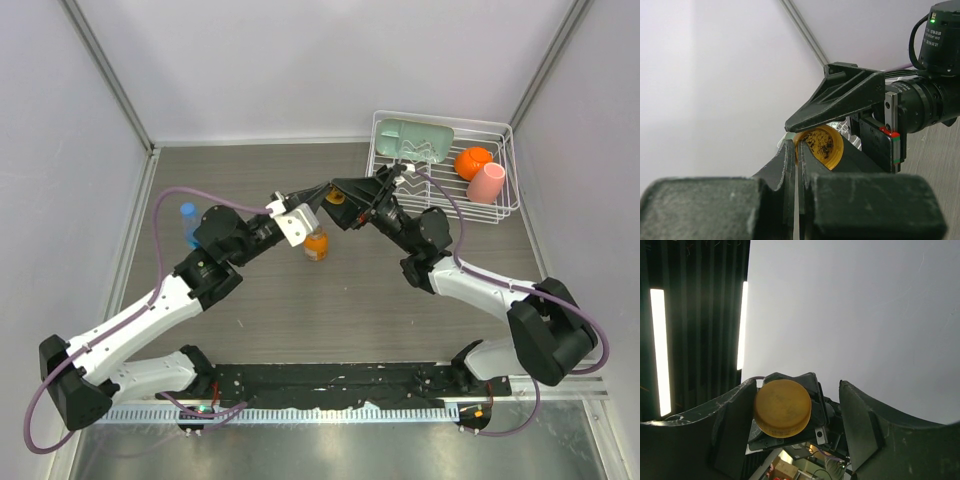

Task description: Screw on the bottle caps

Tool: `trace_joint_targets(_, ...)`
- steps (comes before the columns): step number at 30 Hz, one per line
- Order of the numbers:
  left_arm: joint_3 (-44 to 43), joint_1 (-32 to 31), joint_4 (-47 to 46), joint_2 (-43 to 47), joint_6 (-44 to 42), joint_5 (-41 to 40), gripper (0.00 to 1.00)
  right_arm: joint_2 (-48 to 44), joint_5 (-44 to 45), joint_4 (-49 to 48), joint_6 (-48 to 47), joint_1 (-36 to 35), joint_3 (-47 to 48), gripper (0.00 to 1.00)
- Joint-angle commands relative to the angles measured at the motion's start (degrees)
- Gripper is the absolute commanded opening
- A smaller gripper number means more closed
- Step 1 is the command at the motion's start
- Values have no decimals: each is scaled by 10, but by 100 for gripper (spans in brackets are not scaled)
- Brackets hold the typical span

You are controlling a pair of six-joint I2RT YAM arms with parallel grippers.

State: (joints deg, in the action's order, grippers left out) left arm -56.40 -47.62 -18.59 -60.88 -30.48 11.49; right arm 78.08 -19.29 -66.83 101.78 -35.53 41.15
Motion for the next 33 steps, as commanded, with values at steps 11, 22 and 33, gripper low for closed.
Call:
trace_joint_targets(11,26,4,-51,23,-27,-1,0,-12,-10,-46,18,-3,21,66)
trace_joint_targets(22,55,9,-69,28,-58,6,0,-23,-15,-46,25,-3,27,60)
trace_joint_targets(33,60,13,-69,31,-65,9,0,-27,-22,-56,26,-2,32,48)
